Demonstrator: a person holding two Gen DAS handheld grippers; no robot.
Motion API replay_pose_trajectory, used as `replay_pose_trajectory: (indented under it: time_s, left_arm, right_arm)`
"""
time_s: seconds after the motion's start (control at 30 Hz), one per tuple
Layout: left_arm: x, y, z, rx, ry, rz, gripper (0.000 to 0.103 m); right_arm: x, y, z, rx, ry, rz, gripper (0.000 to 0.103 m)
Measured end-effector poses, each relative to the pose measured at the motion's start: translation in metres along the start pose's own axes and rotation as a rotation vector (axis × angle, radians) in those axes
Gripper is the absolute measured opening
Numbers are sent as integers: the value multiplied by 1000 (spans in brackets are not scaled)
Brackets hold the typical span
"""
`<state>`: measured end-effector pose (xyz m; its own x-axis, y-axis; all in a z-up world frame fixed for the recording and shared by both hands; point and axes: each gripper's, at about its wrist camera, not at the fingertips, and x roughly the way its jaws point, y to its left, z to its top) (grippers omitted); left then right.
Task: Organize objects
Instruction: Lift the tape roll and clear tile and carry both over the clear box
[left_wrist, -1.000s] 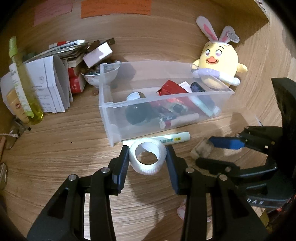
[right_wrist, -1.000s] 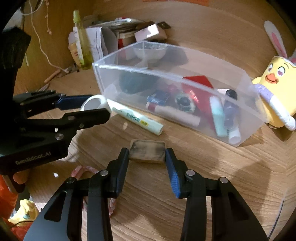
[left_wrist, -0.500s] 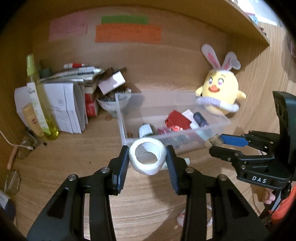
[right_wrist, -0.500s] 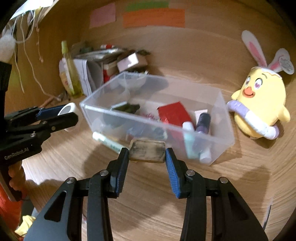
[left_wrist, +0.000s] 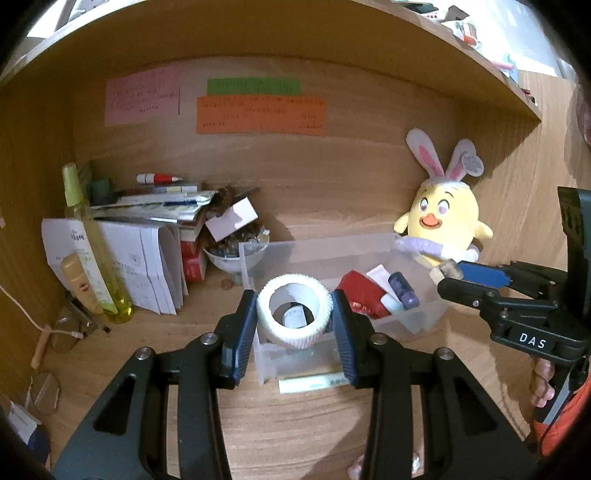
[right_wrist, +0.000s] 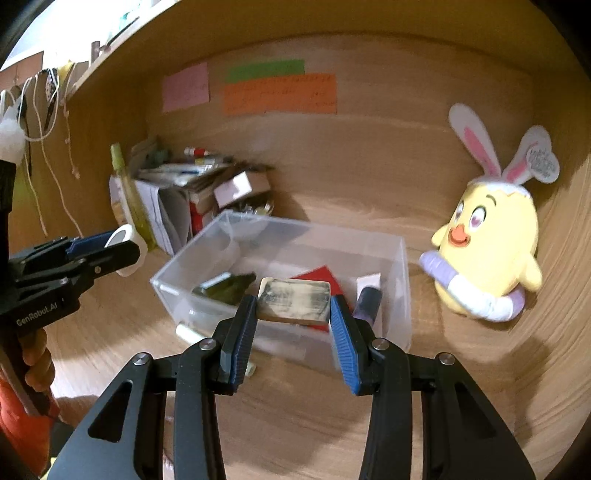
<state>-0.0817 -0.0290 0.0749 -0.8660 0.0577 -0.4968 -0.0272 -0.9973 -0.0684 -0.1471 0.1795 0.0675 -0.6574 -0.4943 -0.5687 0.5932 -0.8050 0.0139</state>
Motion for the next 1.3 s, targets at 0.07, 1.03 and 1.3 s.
replay_pose_trajectory:
  time_s: [0.07, 1.03, 1.3]
  left_arm:
    - [1, 0, 4, -3, -7, 2, 39]
    - [92, 10, 2, -63, 176, -10, 39]
    - [106, 2, -7, -37, 213, -24, 40]
  right_arm:
    - [2, -2, 6, -4, -9, -20, 37]
    - [82, -24, 13, 61, 106, -25, 37]
    - [101, -30, 6, 68, 161, -42, 37]
